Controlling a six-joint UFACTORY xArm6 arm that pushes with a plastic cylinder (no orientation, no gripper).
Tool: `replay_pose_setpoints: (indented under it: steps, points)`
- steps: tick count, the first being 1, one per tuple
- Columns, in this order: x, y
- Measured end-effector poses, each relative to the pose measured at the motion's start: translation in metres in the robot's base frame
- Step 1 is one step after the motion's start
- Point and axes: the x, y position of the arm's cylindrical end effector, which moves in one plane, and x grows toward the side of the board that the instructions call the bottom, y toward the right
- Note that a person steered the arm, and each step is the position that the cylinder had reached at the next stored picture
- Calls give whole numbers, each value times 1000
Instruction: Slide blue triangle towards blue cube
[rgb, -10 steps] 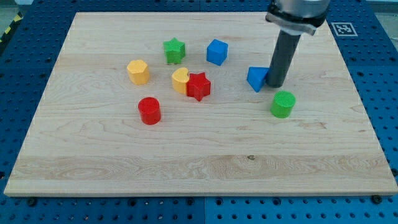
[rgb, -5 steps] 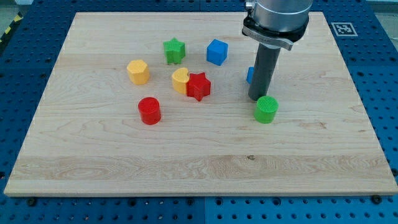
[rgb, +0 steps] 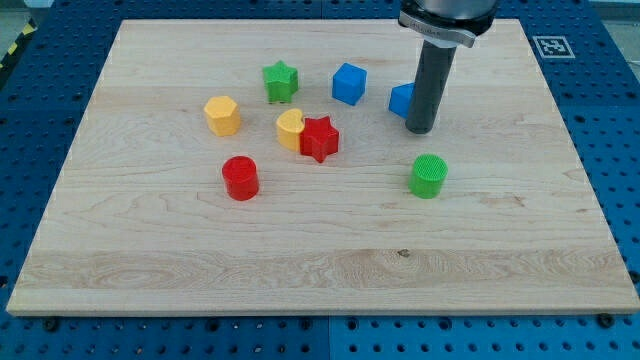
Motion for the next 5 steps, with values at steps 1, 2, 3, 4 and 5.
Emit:
replay_pose_setpoints:
  steps: [1,2,3,4,5]
  points:
    - [-12,0]
    - [-28,0]
    - [-38,2]
    - [-38,8]
    - [-38,18]
